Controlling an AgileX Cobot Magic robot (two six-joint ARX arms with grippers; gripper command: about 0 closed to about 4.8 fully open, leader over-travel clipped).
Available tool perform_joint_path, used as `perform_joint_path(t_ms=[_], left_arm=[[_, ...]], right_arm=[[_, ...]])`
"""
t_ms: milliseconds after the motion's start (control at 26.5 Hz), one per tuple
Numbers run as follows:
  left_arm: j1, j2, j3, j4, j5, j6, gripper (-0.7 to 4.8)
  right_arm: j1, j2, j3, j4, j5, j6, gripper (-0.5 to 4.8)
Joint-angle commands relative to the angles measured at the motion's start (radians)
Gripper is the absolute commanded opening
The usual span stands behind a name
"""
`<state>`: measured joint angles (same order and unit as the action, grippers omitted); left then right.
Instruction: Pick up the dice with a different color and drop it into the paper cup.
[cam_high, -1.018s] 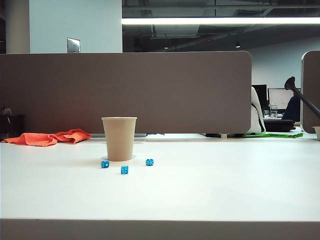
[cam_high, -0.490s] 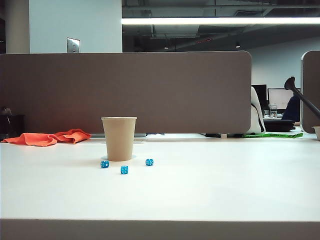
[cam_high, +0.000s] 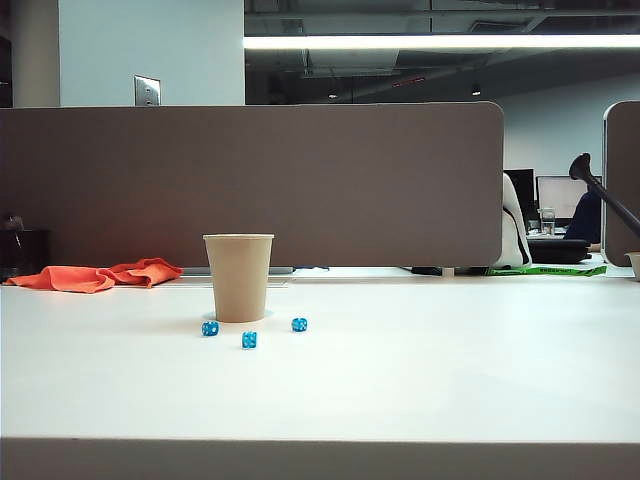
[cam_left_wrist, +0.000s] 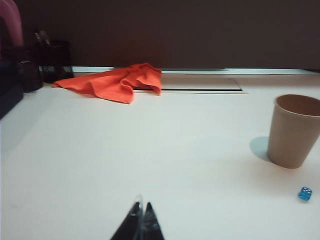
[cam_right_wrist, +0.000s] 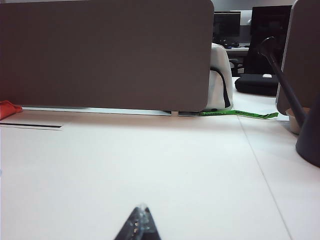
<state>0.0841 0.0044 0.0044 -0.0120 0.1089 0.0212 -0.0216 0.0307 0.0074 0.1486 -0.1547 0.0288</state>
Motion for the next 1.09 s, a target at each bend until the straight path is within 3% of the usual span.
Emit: perform_joint_path(t_ms=[38, 452, 905, 1093], left_arm=[[0.0, 0.001, 0.003, 0.013, 0.008, -0.027, -0.06], [0.0, 0.001, 0.003, 0.016, 0.053, -0.059, -0.06], [0.0, 0.001, 0.003, 0.126, 0.098, -0.061, -0.06], [0.0, 0.0, 0.003, 0.126, 0.098, -0.112, -0.06]], right_arm=[[0.0, 0.0, -0.002, 0.013, -0.004, -0.005, -0.05], [-0.001, 0.0, -0.002, 0.011, 0.0, -0.016, -0.05], [-0.001, 0.0, -0.002, -0.098, 0.052, -0.003, -0.05], [-0.001, 0.0, -0.002, -0.091, 0.051, -0.003, -0.05]])
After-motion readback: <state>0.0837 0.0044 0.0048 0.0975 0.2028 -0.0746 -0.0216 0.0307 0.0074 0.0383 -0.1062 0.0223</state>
